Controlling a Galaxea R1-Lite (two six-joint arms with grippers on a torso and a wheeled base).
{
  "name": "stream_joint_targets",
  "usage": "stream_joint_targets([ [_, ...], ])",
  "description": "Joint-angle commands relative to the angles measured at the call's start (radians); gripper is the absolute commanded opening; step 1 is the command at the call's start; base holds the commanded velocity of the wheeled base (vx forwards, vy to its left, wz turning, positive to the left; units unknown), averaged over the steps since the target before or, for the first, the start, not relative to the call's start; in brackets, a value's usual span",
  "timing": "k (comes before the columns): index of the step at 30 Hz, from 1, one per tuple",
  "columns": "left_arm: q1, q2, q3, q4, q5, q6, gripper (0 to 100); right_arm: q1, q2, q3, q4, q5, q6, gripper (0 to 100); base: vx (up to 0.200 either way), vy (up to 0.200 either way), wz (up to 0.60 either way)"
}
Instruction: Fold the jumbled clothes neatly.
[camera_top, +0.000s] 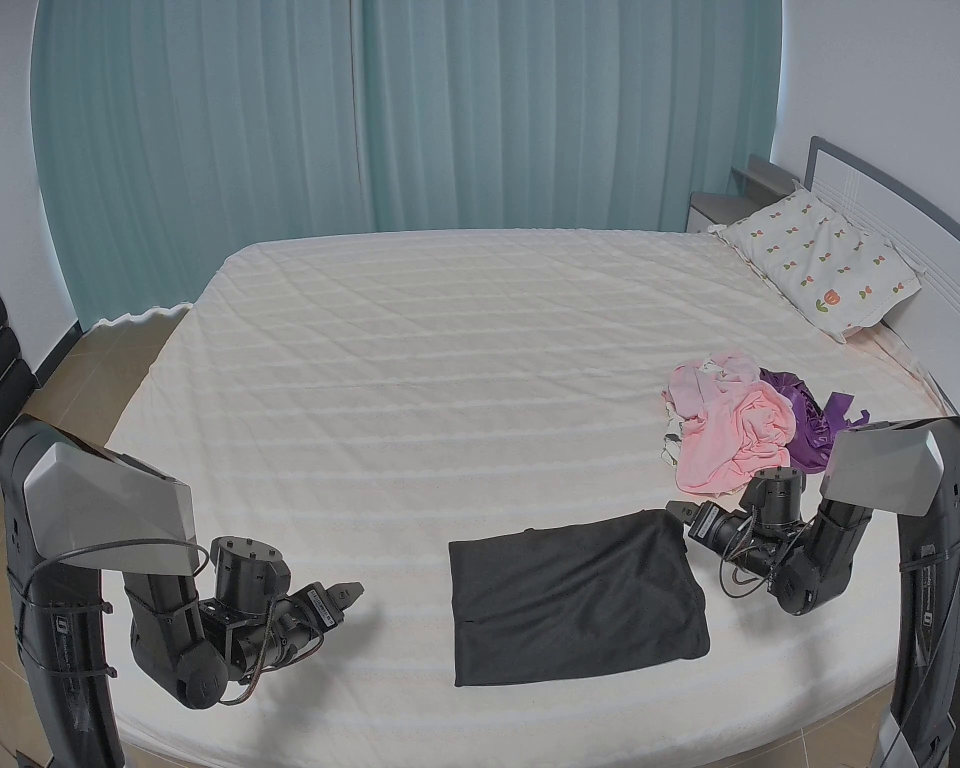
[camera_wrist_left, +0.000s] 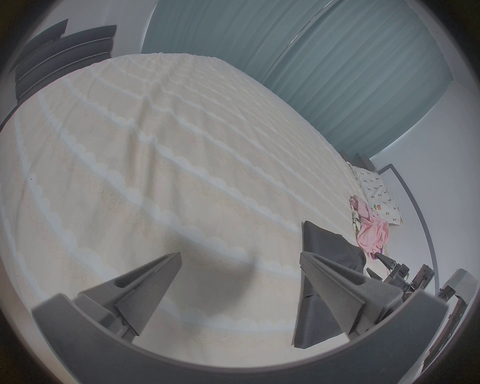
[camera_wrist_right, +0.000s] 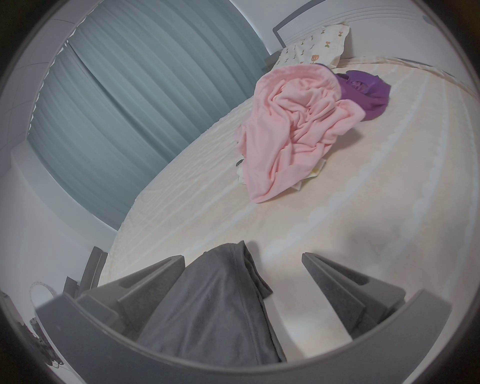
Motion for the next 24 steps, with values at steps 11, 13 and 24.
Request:
stream_joint_targets([
  [11, -0.141, -0.002, -0.011, -0.002, 0.105, -0.003, 100, -0.004, -0.085, 0.451, -0.324, -0.021, 0.053, 100, 0.000, -0.145, 0.00],
  [13, -0.152, -0.006, -0.016, -0.002, 0.105, -0.004, 100, -0.007, -0.093, 0.471, -0.324, -0.021, 0.097, 100, 0.000, -0.200, 0.00],
  [24, -0.196, -0.005, -0.114, 0.035, 0.105, 0.002, 100, 0.001, -0.091, 0.515, -0.325, -0.018, 0.145, 100, 0.000, -0.109, 0.00],
])
